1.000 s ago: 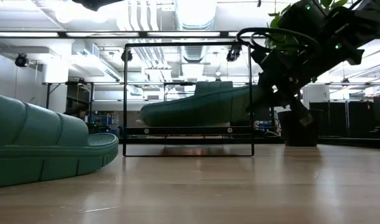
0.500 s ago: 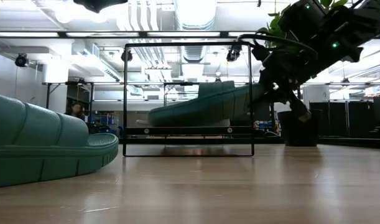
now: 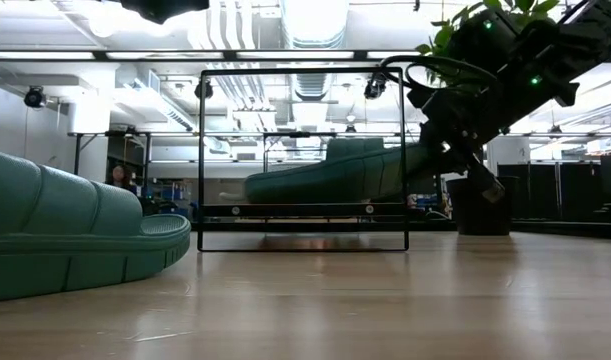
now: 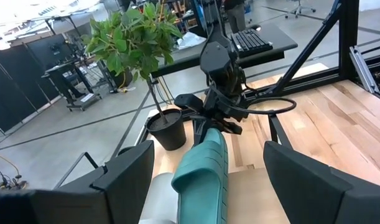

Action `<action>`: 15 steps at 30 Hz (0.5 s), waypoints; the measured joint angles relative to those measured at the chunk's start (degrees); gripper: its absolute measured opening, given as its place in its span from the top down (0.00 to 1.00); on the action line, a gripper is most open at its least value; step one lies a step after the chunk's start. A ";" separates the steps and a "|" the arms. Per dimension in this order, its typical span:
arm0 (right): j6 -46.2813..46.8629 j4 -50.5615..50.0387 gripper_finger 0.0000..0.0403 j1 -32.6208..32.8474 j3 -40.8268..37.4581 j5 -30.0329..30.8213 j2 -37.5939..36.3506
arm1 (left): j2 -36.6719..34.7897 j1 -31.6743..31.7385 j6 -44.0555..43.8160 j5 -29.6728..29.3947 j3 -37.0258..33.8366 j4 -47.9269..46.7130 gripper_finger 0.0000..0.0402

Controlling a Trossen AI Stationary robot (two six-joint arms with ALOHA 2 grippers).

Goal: Pick and place slides into the shelf
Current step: Put the left green slipper on the shelf

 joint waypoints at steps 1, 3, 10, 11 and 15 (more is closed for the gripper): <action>1.32 -0.39 0.91 -0.19 -0.04 -0.06 0.00 | -0.10 -0.01 0.00 0.00 0.00 -0.04 0.29; 4.23 -0.71 0.89 -0.42 -0.11 -0.15 0.00 | -0.17 -0.04 0.01 0.00 0.00 0.01 0.29; 11.30 -1.63 0.64 -0.51 -0.20 1.06 0.00 | -0.31 -0.04 0.09 0.02 0.00 -0.05 0.29; 11.67 -1.63 0.62 -0.45 -0.20 0.96 0.00 | -0.21 -0.04 0.05 0.00 0.00 -0.03 0.29; 14.32 -3.02 0.56 -0.40 0.39 0.69 0.00 | 0.06 -0.04 0.02 0.00 0.00 -0.03 0.29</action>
